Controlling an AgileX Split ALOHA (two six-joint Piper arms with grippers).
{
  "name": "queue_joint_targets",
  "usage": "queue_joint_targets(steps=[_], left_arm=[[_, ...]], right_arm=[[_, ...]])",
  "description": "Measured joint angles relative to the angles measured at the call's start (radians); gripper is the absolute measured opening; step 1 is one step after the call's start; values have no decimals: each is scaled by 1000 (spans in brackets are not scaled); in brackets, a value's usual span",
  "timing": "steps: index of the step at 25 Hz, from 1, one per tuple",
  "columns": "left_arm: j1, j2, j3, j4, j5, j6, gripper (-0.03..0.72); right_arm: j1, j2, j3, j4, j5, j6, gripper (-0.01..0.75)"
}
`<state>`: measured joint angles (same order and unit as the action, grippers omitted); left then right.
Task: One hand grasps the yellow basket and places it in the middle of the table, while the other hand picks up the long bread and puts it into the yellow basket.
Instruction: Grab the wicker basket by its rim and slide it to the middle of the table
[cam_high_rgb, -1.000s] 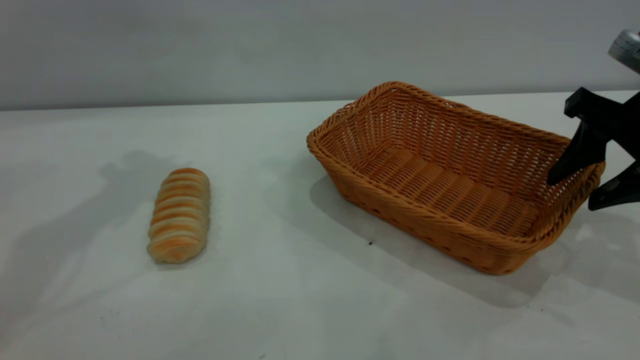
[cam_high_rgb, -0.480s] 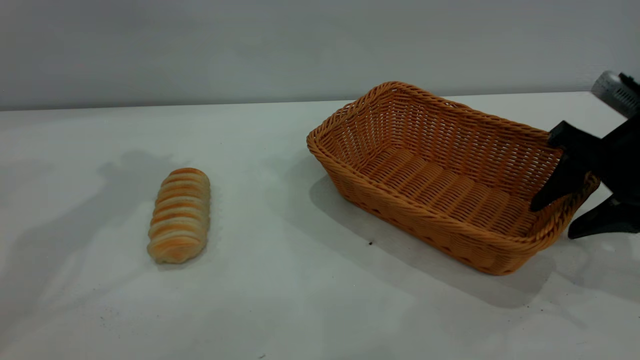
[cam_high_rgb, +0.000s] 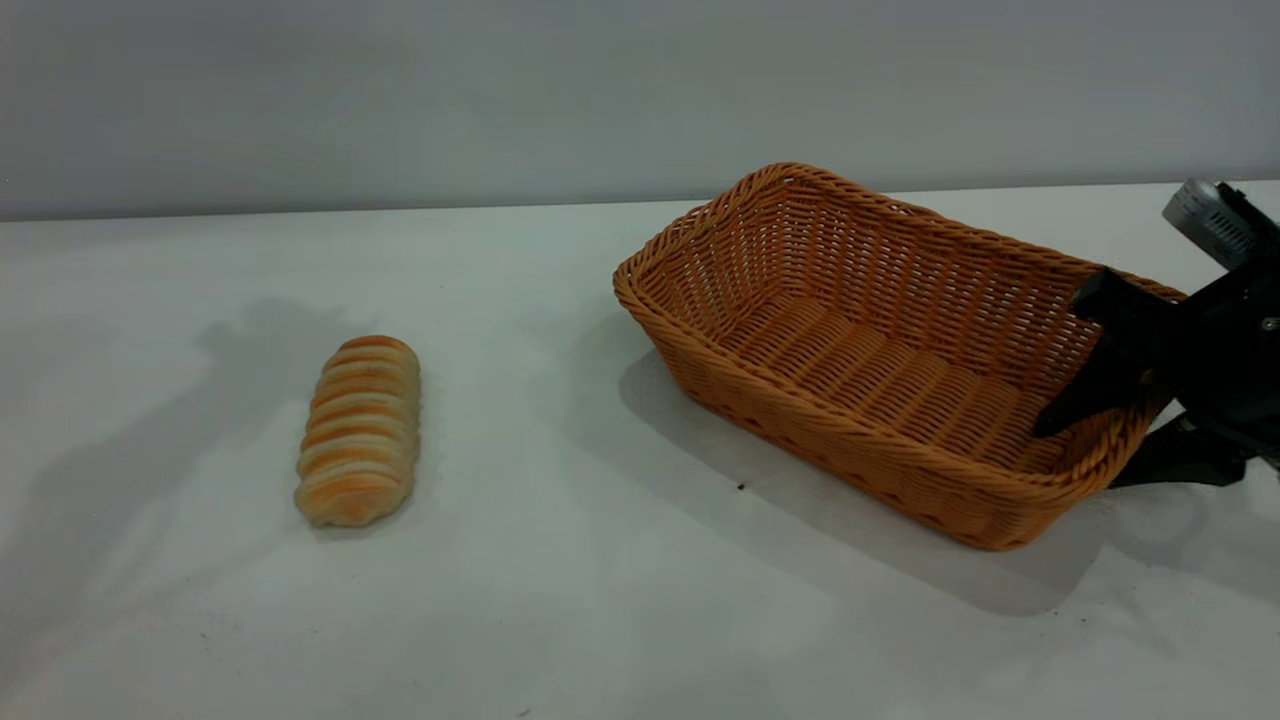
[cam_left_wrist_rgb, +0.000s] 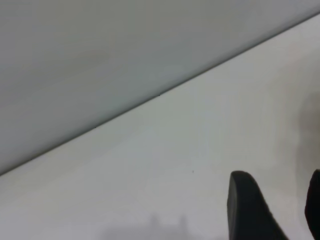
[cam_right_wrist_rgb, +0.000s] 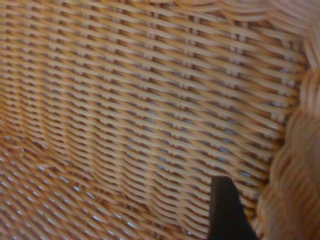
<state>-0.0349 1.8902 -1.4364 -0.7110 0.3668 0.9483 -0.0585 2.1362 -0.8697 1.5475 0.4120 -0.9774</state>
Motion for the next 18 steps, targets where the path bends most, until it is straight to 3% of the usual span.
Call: queue_joint_targets(steps=[4, 8, 18], left_arm=[[0, 10, 0, 0, 0, 0, 353], [0, 10, 0, 0, -3, 0, 353], [0, 15, 0, 0, -3, 0, 353]], right_arm=[[0, 34, -28, 7, 36, -7, 347], [0, 45, -33, 23, 35, -2, 212], [0, 22, -52, -37, 57, -79, 209]])
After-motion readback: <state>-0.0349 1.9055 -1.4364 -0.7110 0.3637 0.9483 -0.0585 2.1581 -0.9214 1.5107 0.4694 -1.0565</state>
